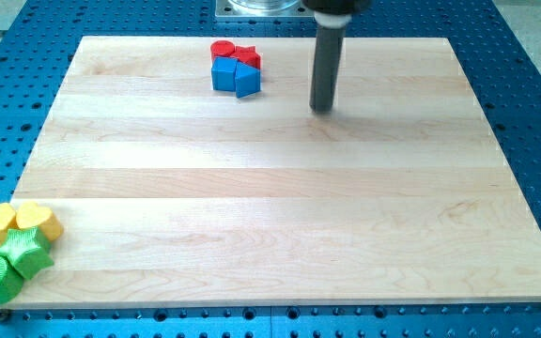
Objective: Separate the green star from the green circle
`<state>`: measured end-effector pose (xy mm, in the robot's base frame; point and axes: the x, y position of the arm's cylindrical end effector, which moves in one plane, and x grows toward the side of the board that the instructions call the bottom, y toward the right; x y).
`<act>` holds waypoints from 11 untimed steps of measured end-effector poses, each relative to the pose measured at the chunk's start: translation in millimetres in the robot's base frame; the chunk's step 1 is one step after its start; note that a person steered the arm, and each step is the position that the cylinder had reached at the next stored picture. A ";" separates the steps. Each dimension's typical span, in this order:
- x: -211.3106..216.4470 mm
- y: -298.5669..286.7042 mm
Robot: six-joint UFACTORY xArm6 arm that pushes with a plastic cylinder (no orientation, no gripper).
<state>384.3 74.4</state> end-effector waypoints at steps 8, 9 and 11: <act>233.1 -295.3; 230.1 -314.7; 180.5 -303.9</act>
